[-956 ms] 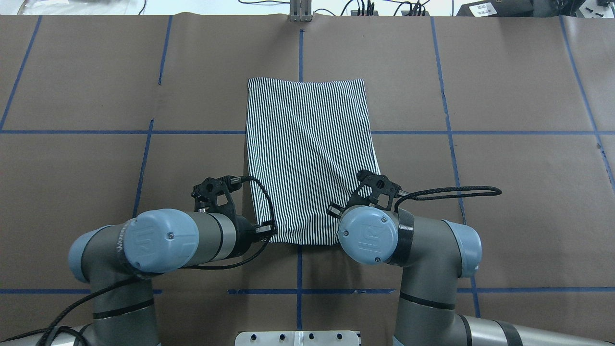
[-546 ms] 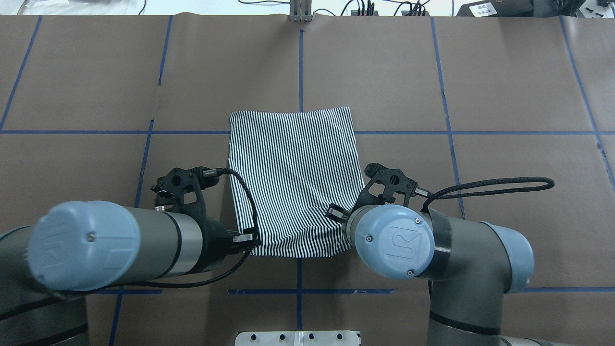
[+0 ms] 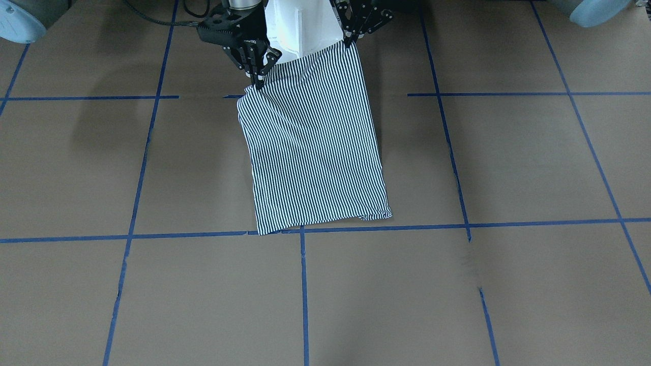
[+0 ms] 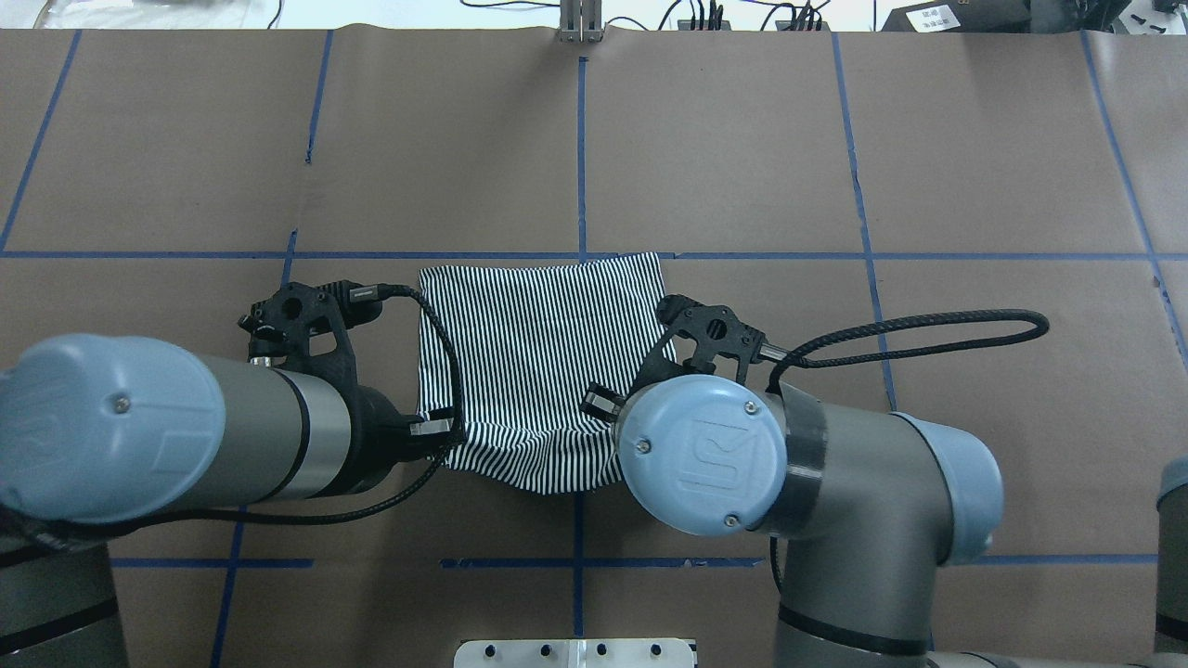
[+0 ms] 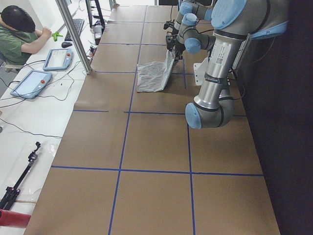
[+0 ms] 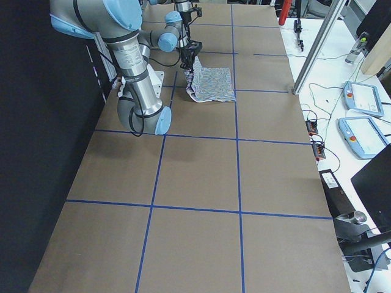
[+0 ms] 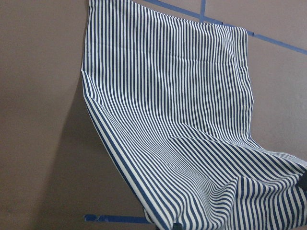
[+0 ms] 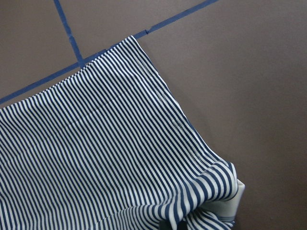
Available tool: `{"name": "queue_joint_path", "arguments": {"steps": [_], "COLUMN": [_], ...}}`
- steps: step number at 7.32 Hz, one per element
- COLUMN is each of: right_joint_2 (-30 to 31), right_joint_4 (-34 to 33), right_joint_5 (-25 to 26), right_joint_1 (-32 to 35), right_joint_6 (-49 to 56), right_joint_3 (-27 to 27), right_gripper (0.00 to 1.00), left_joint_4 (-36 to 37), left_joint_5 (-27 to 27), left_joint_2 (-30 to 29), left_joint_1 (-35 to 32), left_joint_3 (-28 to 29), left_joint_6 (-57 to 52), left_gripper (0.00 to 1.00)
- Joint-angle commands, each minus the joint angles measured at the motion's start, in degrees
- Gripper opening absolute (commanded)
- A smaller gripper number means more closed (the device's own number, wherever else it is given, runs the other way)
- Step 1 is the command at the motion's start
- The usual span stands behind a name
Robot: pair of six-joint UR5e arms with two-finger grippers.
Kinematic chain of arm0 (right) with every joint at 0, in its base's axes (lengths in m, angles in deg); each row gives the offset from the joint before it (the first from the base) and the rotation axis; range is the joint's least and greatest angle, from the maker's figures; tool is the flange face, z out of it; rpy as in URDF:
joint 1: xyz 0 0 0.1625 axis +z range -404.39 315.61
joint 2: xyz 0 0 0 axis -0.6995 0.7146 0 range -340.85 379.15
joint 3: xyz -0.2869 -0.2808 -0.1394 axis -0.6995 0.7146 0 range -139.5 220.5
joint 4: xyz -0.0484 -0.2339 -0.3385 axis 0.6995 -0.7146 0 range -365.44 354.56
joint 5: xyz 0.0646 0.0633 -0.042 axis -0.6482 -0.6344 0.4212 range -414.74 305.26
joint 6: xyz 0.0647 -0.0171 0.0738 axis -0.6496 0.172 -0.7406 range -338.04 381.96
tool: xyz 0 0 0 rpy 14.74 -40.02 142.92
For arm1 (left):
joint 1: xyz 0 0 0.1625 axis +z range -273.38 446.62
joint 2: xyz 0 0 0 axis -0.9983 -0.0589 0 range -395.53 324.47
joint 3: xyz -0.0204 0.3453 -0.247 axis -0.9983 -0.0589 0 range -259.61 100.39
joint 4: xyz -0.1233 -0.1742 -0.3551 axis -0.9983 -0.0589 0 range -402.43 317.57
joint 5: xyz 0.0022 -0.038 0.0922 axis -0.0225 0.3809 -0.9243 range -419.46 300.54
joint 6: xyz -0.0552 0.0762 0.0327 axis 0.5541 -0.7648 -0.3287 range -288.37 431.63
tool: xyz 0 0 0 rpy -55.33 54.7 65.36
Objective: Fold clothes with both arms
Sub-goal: 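Lift the near edge with both grippers and fold it away from the robot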
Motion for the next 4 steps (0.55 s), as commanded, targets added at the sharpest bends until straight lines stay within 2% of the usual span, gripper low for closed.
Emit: {"name": "queue_joint_path", "arguments": {"steps": [1, 2, 3, 4], "right_joint_2": [-5.97, -9.66, -10.30, -10.66], "right_joint_4": [9.16, 14.96, 20.42, 23.08], "right_joint_5": [0.03, -0.06, -0.32, -0.41], "right_joint_1": [4.74, 6.95, 9.06, 10.47], "right_joint_6": [1.04, 2.87, 4.19, 6.46], "right_joint_3": [14.94, 25.22, 31.15, 34.43], "right_gripper": [0.00, 0.00, 0.00, 0.00], "left_joint_4": [-2.52, -6.38, -9.98, -11.67], "left_joint_5": [0.07, 0.07, 0.07, 0.07], "left_joint_2": [-0.91, -0.91, -1.35, -2.92], "left_joint_1": [-5.99, -7.49, -9.16, -10.57], "left_joint_3": [6.89, 11.62, 16.28, 21.11], "left_joint_6": [-5.44, -6.33, -6.43, -7.82], "left_gripper": [0.00, 0.00, 0.00, 0.00]}}
